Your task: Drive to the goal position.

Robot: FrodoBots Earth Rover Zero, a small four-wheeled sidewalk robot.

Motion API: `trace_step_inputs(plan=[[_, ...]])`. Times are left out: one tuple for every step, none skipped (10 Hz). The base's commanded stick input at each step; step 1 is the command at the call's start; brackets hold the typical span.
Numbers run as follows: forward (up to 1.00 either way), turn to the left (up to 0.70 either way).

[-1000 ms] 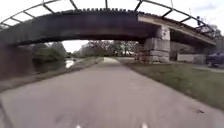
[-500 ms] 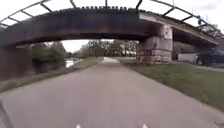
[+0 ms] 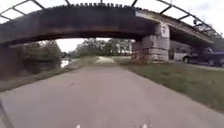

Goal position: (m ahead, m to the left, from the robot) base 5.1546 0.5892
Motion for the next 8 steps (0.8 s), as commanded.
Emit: trace_step_inputs(plan=[[0.70,0.00],[0.70,0.00],[0.70,0.00],[0.70,0.00],[0.70,0.00],[0.70,0.00],[0.70,0.00],[0.70,0.00]])
